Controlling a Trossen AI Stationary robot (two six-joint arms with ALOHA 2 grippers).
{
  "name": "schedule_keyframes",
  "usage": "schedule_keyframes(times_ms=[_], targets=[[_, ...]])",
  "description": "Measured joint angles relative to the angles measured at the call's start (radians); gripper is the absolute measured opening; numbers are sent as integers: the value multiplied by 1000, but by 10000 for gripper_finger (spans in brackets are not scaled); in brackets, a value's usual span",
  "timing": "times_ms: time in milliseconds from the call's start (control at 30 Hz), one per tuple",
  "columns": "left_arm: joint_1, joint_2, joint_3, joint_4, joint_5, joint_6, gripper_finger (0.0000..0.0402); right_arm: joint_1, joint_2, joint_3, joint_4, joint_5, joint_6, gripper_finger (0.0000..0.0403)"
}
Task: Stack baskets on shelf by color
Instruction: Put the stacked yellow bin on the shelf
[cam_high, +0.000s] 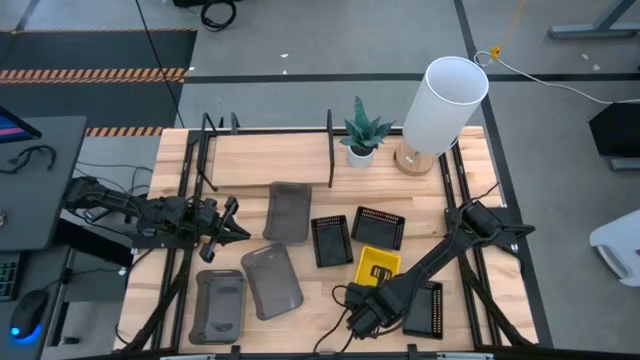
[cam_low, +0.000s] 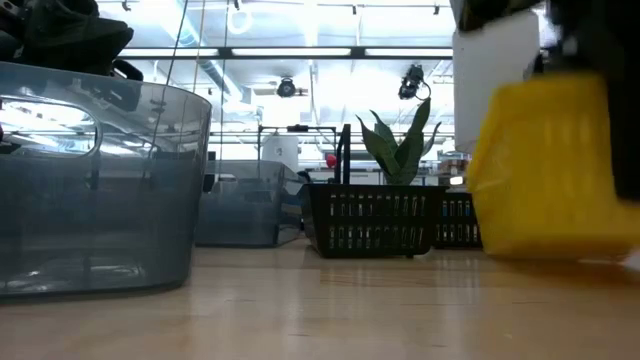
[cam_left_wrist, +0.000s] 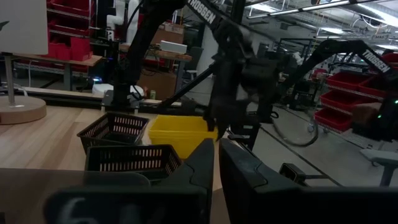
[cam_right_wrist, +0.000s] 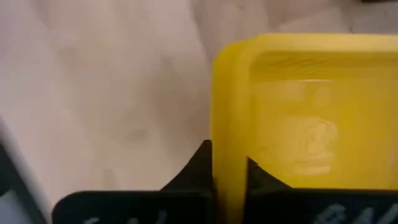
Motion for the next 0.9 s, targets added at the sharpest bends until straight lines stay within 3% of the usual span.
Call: schedule_keyframes(times_ms=[333,500,733,900], targets=[[0,0,0,0,0,0,36,12,1,216,-114,98,-70,9],[0,0,0,0,0,0,29,8,1,293,-121,176,-187,9],[0,0,0,0,0,0,34,-84,1,358,-106,266,-506,9],[0,0,0,0,0,-1,38,-205,1,358,-38,265,-741,9]])
